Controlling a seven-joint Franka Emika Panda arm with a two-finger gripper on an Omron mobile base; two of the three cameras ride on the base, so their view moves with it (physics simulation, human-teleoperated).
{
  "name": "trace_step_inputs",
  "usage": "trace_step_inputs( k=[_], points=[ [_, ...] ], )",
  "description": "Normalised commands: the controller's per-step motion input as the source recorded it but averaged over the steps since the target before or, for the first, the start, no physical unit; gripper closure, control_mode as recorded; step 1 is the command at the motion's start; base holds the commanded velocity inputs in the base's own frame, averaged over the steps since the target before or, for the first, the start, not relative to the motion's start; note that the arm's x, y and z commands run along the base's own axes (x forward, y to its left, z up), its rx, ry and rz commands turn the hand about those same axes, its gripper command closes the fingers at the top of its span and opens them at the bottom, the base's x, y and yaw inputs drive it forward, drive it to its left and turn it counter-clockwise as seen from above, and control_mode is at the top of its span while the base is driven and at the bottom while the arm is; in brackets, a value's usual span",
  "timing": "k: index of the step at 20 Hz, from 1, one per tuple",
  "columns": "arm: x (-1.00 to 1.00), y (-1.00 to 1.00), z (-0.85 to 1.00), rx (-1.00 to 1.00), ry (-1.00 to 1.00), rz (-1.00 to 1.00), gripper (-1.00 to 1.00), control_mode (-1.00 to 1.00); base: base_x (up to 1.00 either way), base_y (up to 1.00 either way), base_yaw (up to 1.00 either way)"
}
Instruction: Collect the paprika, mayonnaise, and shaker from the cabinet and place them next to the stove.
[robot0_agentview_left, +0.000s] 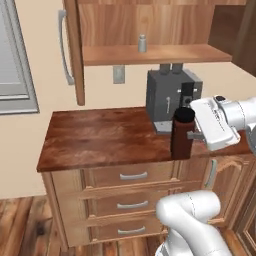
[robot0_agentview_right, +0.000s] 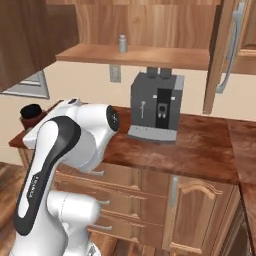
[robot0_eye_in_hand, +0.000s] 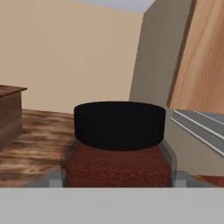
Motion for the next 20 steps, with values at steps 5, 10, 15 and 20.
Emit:
trace_step_inputs(
  k=[5,10,15,20],
  points=[
    [0.0,0.0,0.0,0.0,0.0,0.0,1.0,1.0,-0.93,0.05,0.36],
    [0.0,0.0,0.0,0.0,0.0,0.0,1.0,1.0,-0.72,0.22,0.43],
    [0.0,0.0,0.0,0.0,0.0,0.0,1.0,1.0,-0.64,0.29,0.45],
    [0.0,0.0,0.0,0.0,0.0,0.0,1.0,1.0,-0.58,0.35,0.47]
  ],
)
